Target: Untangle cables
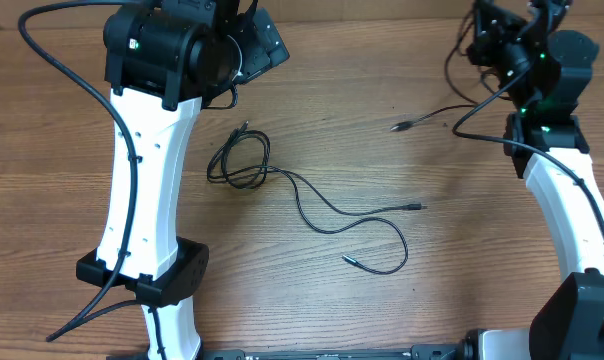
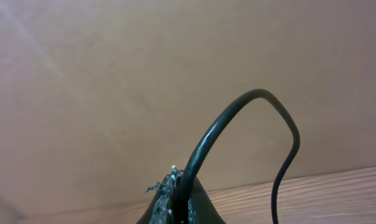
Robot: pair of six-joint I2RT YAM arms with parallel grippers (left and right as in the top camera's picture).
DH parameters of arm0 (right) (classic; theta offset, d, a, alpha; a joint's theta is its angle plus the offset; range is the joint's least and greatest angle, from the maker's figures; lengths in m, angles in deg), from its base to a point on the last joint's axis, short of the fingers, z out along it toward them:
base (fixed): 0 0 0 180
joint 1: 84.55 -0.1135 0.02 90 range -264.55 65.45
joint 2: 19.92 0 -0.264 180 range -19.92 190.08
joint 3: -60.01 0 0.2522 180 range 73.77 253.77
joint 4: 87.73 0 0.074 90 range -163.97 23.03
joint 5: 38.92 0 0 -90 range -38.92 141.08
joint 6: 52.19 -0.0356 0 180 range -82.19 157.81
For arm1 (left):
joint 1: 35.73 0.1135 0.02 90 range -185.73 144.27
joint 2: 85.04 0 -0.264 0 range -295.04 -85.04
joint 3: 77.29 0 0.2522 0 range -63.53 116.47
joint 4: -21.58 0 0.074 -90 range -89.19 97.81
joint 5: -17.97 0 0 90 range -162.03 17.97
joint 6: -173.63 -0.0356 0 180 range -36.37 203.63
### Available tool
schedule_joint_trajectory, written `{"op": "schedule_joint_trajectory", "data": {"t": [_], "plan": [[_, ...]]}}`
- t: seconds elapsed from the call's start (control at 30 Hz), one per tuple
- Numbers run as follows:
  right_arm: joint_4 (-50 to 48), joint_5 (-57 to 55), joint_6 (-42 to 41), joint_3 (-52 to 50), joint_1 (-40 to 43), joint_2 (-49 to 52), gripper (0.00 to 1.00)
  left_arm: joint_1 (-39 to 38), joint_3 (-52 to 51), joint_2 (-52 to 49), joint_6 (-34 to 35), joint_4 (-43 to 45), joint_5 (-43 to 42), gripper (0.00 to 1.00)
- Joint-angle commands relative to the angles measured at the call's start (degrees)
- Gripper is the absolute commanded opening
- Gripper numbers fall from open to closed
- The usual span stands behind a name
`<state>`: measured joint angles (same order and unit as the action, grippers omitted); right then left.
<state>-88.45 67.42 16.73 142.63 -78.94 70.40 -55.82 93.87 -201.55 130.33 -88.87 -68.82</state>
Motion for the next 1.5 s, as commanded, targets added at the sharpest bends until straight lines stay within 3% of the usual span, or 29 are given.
{"op": "schedule_joint_trajectory", "data": {"t": [0.0, 0.23, 0.33, 0.43, 0.53, 0.77, 0.93, 1.47], "plan": [[-0.3, -3.1, 2.3, 1.3, 2.1, 1.4, 0.04, 0.2, 0.1, -0.2, -0.6, -0.1, -0.1, 1.0], [-8.0, 15.1, -1.0, 1.3, 1.3, 3.1, 0.04, 0.2, 0.1, -0.2, -0.6, -0.1, -0.1, 1.0], [-16.8, 17.3, -8.7, 1.3, -1.6, 3.1, 0.04, 0.2, 0.1, -0.2, -0.6, -0.1, -0.1, 1.0], [-21.0, 17.2, -10.7, 1.3, -3.7, 3.1, 0.04, 0.2, 0.1, -0.2, -0.6, -0.1, -0.1, 1.0], [-20.8, 12.7, -10.6, 1.3, -4.7, 3.1, 0.04, 0.2, 0.1, -0.2, -0.6, -0.1, -0.1, 0.99], [-8.2, -9.8, -10.2, 1.3, -0.8, 6.0, 0.04, 0.2, 0.1, -0.2, -0.6, -0.1, -0.1, 0.99], [-9.4, -10.5, -10.0, 1.3, 6.3, 14.8, 0.04, 0.2, 0.1, -0.2, -0.6, -0.1, -0.1, 0.99], [-19.8, -12.5, -10.0, 1.4, 26.6, 29.0, 0.04, 0.2, 0.1, -0.2, -0.6, -0.1, -0.1, 1.0]]}}
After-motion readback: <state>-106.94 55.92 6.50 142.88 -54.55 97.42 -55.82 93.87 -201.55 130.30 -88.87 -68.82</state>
